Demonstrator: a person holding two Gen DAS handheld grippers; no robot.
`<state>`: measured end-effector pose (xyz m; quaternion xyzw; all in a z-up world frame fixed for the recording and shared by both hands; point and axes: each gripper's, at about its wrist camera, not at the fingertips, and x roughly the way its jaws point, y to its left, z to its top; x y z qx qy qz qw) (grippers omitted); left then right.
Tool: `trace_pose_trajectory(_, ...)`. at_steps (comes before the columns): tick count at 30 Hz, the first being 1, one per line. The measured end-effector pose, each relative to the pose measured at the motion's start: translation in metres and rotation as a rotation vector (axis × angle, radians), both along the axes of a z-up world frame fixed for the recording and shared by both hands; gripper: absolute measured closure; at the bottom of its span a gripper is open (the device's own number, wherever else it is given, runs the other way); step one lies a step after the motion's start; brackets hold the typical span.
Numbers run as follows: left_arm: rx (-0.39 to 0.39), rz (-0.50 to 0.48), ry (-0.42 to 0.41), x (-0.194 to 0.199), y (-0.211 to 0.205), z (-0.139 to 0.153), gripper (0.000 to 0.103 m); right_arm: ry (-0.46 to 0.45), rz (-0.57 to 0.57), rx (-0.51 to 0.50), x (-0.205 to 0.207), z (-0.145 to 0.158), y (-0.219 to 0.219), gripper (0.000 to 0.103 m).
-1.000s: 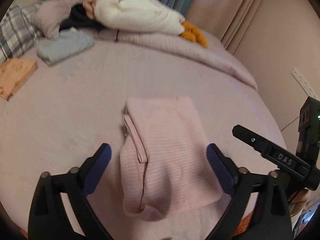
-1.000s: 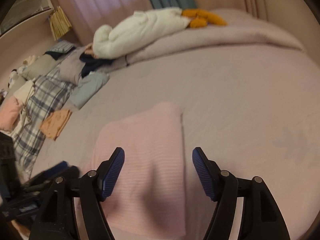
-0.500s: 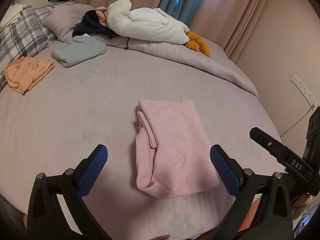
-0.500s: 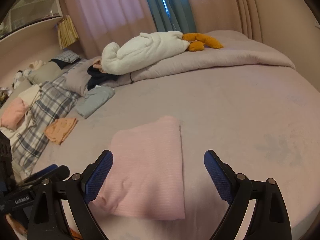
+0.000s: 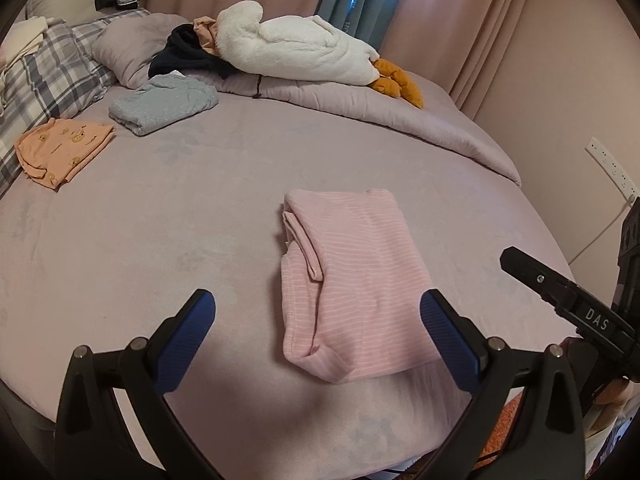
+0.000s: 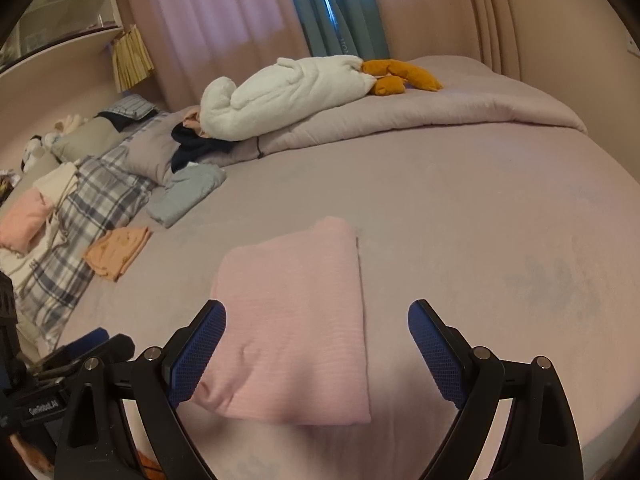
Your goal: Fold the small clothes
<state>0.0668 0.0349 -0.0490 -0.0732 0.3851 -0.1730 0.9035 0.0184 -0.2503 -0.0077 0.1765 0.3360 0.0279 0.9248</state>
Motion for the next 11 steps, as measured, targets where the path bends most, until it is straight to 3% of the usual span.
trace_pose_trajectory(11,0.022,0.001,-0.017,-0.0072,-0.0018,0.0055,0.001,-0.006,-0.013,-0.026,-0.0031,0.0018,-0.0014,0.011)
